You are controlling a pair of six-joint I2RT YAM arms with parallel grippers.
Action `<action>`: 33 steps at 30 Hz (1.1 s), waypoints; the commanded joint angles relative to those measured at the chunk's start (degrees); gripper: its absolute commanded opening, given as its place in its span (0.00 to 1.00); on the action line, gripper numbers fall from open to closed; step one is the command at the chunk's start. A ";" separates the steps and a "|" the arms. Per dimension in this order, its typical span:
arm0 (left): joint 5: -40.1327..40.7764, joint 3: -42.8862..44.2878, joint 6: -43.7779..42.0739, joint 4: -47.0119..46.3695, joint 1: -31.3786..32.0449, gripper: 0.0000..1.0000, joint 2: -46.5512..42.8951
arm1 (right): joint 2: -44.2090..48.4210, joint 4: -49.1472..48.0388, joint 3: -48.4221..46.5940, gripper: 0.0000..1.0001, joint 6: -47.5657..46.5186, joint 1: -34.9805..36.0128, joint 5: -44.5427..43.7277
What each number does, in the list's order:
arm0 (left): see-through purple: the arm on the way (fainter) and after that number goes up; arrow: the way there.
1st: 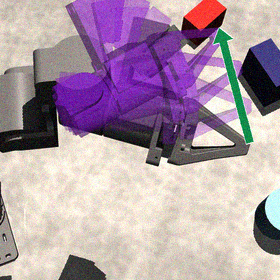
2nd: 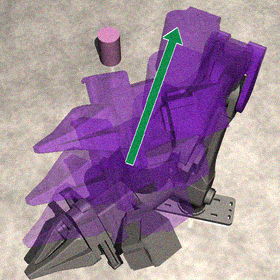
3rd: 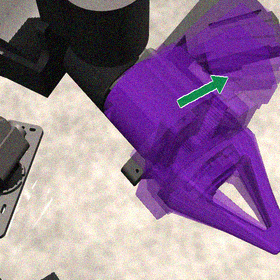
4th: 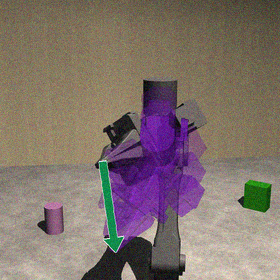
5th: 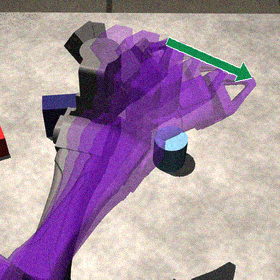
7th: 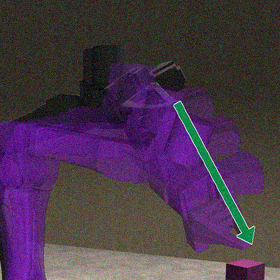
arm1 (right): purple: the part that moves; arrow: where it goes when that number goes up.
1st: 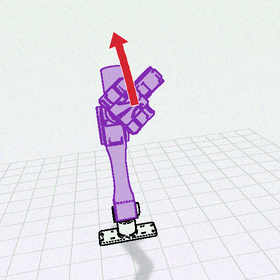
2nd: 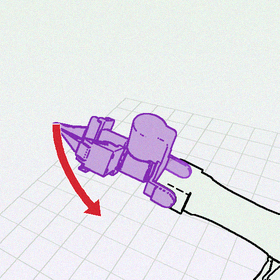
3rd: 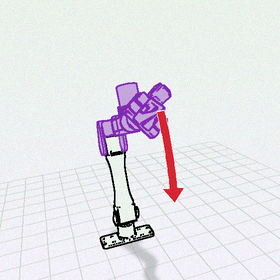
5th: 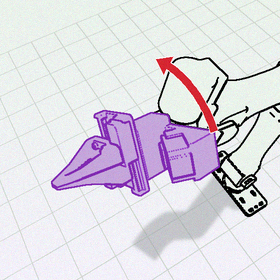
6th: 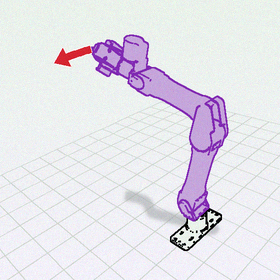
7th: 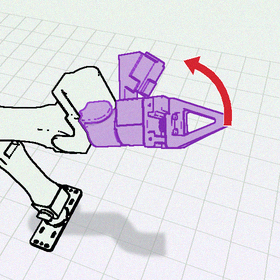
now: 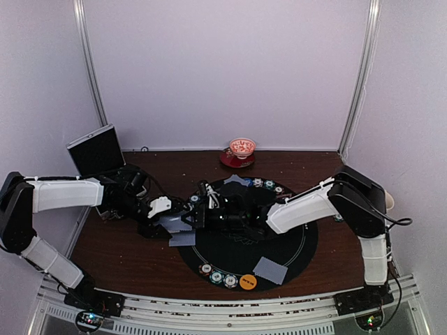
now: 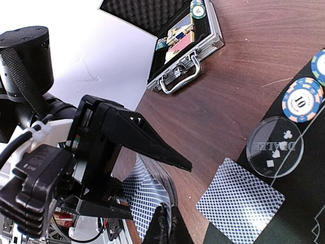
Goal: Distribute texas hold em gaming equipment
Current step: Pick up the poker card from the face-down deck piles, then flop the poker card in the community card area.
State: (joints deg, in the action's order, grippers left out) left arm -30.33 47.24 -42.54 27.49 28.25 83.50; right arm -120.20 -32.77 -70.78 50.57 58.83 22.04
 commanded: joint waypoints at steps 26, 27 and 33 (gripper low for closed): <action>-1.36 -0.04 0.00 -1.02 0.29 0.58 -0.95 | 18.23 46.87 -3.95 0.00 -38.18 -5.12 -42.24; -1.36 -0.05 -0.03 -1.05 0.29 0.58 -0.97 | 17.69 48.43 -5.44 0.00 -40.37 -5.11 -44.27; -1.32 0.04 0.01 -1.11 0.17 0.58 -0.85 | 14.81 51.72 -11.45 0.00 -52.54 -4.31 -52.36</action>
State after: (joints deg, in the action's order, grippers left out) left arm -30.68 47.24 -42.52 27.51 28.25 83.50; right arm -103.35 14.26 -79.29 9.08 53.76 -21.23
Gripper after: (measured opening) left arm 0.584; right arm 0.007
